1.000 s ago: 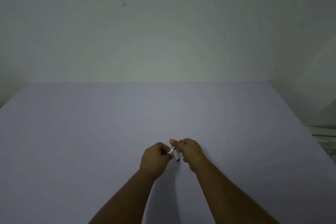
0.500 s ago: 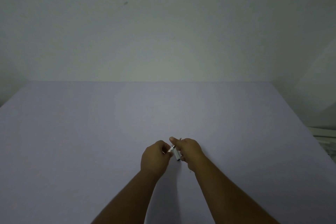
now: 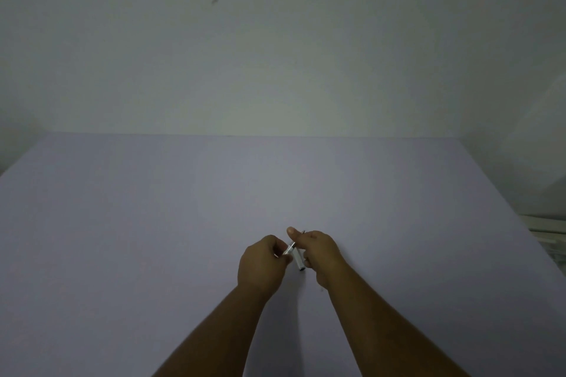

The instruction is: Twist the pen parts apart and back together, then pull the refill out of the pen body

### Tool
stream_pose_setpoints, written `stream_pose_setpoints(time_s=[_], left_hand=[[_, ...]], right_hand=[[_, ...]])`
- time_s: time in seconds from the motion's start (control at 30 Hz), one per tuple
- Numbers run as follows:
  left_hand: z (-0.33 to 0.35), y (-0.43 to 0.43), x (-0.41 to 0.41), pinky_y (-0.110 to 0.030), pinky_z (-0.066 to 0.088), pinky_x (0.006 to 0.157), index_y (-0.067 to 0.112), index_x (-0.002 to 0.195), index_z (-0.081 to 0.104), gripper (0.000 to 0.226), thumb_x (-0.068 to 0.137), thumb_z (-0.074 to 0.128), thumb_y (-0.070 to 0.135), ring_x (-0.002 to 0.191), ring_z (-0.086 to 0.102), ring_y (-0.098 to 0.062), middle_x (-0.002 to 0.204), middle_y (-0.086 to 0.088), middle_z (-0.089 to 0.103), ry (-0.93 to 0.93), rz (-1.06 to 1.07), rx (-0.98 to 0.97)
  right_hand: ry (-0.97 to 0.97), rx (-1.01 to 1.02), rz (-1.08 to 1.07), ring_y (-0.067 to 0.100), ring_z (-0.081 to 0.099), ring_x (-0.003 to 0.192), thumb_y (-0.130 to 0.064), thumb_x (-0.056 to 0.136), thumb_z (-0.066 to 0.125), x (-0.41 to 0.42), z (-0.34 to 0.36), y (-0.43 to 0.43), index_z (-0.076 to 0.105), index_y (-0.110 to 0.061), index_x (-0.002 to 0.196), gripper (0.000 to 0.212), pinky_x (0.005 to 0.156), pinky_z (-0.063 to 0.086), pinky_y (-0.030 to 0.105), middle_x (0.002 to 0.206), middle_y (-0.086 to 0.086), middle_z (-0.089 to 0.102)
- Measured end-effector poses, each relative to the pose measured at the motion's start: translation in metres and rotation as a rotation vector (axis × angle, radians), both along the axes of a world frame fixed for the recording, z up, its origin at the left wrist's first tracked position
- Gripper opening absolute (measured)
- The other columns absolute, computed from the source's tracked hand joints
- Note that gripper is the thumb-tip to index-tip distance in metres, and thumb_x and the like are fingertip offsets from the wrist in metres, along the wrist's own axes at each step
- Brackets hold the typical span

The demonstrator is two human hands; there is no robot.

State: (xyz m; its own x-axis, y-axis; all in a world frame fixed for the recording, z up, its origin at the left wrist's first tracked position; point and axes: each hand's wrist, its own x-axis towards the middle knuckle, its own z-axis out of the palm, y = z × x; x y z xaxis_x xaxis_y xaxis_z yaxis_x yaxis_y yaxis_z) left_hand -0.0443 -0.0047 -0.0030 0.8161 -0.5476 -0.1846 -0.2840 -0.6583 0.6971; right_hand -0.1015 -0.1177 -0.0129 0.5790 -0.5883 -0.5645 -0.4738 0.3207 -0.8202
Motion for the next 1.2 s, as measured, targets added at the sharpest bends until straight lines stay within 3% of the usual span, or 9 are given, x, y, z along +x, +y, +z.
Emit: stream_pose_setpoints(time_s=[0.1, 0.37, 0.63, 0.7, 0.77, 0.87, 0.97, 1.03, 1.2], left_hand=[[0.000, 0.001, 0.003, -0.016, 0.034, 0.052, 0.027, 0.074, 0.058, 0.012, 0.079, 0.069, 0.024, 0.062, 0.053, -0.004, 0.067, 0.015, 0.056, 0.041, 0.027, -0.009], [0.000, 0.001, 0.002, -0.013, 0.031, 0.051, 0.018, 0.085, 0.063, 0.006, 0.083, 0.065, 0.024, 0.067, 0.054, -0.010, 0.074, 0.007, 0.059, -0.044, 0.009, 0.007], [-0.001, 0.004, 0.005, -0.014, 0.034, 0.051, 0.023, 0.079, 0.060, 0.008, 0.080, 0.068, 0.023, 0.062, 0.052, -0.005, 0.071, 0.009, 0.059, 0.037, 0.050, -0.022], [-0.003, 0.005, 0.008, -0.016, 0.035, 0.051, 0.025, 0.074, 0.058, 0.013, 0.077, 0.070, 0.022, 0.061, 0.052, -0.002, 0.070, 0.012, 0.058, 0.109, 0.088, -0.053], [-0.006, 0.008, 0.010, -0.016, 0.038, 0.052, 0.025, 0.080, 0.062, 0.012, 0.075, 0.072, 0.020, 0.065, 0.054, -0.001, 0.074, 0.010, 0.060, 0.204, 0.136, -0.079], [-0.015, 0.015, 0.013, -0.020, 0.049, 0.055, 0.018, 0.094, 0.067, 0.019, 0.075, 0.072, 0.020, 0.071, 0.060, -0.009, 0.079, 0.007, 0.063, 0.303, 0.188, -0.082], [-0.022, 0.021, 0.013, -0.007, 0.043, 0.035, 0.017, 0.096, 0.071, 0.019, 0.078, 0.072, 0.022, 0.065, 0.060, -0.004, 0.078, 0.007, 0.065, 0.322, 0.194, -0.068], [-0.025, 0.024, 0.014, -0.004, 0.040, 0.032, 0.017, 0.095, 0.070, 0.018, 0.078, 0.072, 0.023, 0.067, 0.059, -0.003, 0.078, 0.009, 0.065, 0.347, 0.209, -0.074], [-0.026, 0.029, 0.017, -0.010, 0.038, 0.047, 0.020, 0.088, 0.072, 0.013, 0.076, 0.074, 0.024, 0.070, 0.061, -0.003, 0.075, 0.011, 0.066, 0.388, 0.233, -0.079]], right_hand=[[-0.102, 0.030, -0.012, 0.014, 0.050, 0.065, -0.023, 0.082, 0.068, -0.002, 0.000, 0.001, 0.069, -0.018, 0.078, 0.006, 0.060, 0.044, 0.024, 0.076, 0.001, 0.063], [-0.054, -0.028, -0.041, 0.015, 0.059, 0.078, -0.025, 0.076, 0.075, 0.003, -0.002, 0.001, 0.068, -0.015, 0.074, 0.012, 0.086, 0.051, 0.038, 0.077, -0.001, 0.067], [-0.033, -0.049, 0.002, 0.010, 0.053, 0.065, -0.033, 0.077, 0.073, 0.006, -0.002, -0.004, 0.067, -0.016, 0.077, 0.017, 0.068, 0.047, 0.028, 0.074, -0.003, 0.065], [-0.018, -0.151, -0.052, 0.012, 0.054, 0.064, -0.035, 0.081, 0.068, 0.007, -0.003, -0.013, 0.067, -0.015, 0.077, 0.021, 0.066, 0.045, 0.028, 0.082, 0.003, 0.070], [0.062, -0.317, -0.090, 0.021, 0.062, 0.080, -0.027, 0.084, 0.063, 0.007, -0.007, -0.021, 0.068, -0.010, 0.082, 0.018, 0.079, 0.051, 0.034, 0.096, 0.011, 0.073], [0.233, -0.509, 0.074, 0.027, 0.065, 0.094, -0.023, 0.084, 0.062, 0.011, -0.018, -0.020, 0.070, -0.008, 0.088, 0.017, 0.083, 0.052, 0.034, 0.099, 0.012, 0.072], [0.364, -0.590, 0.276, 0.028, 0.067, 0.091, -0.028, 0.080, 0.066, 0.017, -0.030, -0.008, 0.063, -0.013, 0.082, 0.016, 0.075, 0.052, 0.032, 0.098, 0.013, 0.071], [0.414, -0.652, 0.341, 0.030, 0.065, 0.097, -0.031, 0.080, 0.067, 0.019, -0.039, -0.001, 0.060, -0.009, 0.093, 0.027, 0.078, 0.051, 0.035, 0.104, 0.015, 0.067], [0.480, -0.774, 0.403, 0.032, 0.061, 0.103, -0.031, 0.084, 0.063, 0.018, -0.048, 0.005, 0.058, -0.004, 0.103, 0.033, 0.082, 0.050, 0.036, 0.110, 0.016, 0.065]])
